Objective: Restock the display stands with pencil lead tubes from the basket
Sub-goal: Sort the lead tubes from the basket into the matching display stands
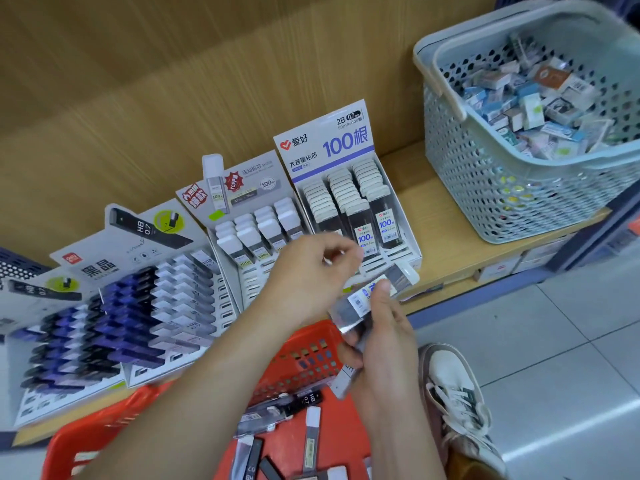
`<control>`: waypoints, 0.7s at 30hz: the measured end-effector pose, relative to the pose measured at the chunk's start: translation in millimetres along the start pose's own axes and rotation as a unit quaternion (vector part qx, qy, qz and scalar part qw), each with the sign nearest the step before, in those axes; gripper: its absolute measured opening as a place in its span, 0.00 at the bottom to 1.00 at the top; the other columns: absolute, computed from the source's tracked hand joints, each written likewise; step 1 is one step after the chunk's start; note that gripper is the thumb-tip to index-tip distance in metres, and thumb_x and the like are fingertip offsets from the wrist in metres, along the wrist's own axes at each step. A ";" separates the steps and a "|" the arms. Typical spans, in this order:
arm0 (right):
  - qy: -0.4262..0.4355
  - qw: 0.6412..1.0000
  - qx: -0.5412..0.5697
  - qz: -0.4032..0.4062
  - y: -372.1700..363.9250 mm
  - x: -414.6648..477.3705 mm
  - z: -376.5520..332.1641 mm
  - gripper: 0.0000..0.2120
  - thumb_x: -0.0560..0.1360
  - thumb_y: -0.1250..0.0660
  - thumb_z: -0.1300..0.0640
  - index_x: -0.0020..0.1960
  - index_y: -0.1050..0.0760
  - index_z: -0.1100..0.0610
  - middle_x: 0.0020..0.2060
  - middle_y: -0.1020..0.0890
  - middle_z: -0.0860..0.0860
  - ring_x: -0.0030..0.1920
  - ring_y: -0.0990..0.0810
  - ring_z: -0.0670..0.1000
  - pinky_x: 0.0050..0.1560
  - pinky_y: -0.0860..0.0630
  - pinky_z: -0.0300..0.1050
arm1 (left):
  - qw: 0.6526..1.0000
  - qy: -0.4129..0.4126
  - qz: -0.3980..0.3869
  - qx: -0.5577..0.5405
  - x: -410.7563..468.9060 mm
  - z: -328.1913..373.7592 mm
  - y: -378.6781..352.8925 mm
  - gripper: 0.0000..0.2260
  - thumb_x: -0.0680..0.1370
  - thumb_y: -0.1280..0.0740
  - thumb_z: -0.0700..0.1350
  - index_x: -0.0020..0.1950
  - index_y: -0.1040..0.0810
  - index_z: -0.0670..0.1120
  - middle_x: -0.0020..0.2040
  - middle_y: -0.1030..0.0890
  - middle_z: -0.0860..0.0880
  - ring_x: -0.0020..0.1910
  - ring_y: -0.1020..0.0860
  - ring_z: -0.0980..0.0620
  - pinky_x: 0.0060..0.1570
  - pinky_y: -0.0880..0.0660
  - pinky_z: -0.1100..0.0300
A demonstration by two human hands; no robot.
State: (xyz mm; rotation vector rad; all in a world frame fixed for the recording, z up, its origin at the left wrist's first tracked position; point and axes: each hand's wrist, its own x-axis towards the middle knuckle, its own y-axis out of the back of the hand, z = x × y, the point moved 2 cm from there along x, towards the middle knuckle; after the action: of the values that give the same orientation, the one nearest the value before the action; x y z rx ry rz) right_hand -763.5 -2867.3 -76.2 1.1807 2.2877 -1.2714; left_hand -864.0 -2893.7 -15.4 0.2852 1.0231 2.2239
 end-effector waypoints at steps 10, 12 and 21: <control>-0.001 0.961 -0.216 -0.172 -6.0 -9.1 -3.4 0.15 0.73 0.27 0.50 0.43 0.20 0.63 0.29 0.31 0.52 0.26 0.34 0.45 0.26 0.36 0.35 | 0.955 0.155 -0.124 -0.220 -24.4 -19.6 37.4 0.07 0.77 0.33 0.36 0.51 0.21 0.46 0.29 0.23 0.51 0.30 0.26 0.52 0.34 0.28 0.58; 0.018 0.964 -0.217 -0.155 -7.8 -6.8 -2.8 0.13 0.68 0.24 0.47 0.39 0.21 0.56 0.31 0.30 0.54 0.32 0.32 0.50 0.33 0.34 0.41 | 0.966 0.141 -0.139 -0.168 -19.7 -15.7 47.4 0.11 0.76 0.32 0.35 0.55 0.21 0.47 0.28 0.24 0.49 0.29 0.24 0.51 0.34 0.23 0.59; -0.003 0.991 0.092 0.097 16.2 6.1 -12.6 0.13 0.75 0.40 0.72 0.49 0.27 0.56 0.25 0.28 0.51 0.23 0.33 0.46 0.21 0.40 0.36 | 0.992 0.004 0.111 -0.068 22.8 -9.0 54.4 0.09 0.73 0.27 0.37 0.48 0.20 0.50 0.39 0.18 0.42 0.35 0.17 0.43 0.38 0.19 0.50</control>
State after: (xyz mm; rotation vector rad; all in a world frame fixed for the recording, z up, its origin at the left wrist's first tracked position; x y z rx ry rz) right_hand -753.2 -2849.4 -81.8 1.4181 2.0270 -1.4327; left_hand -911.4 -2910.0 17.2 0.3436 0.8757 2.4832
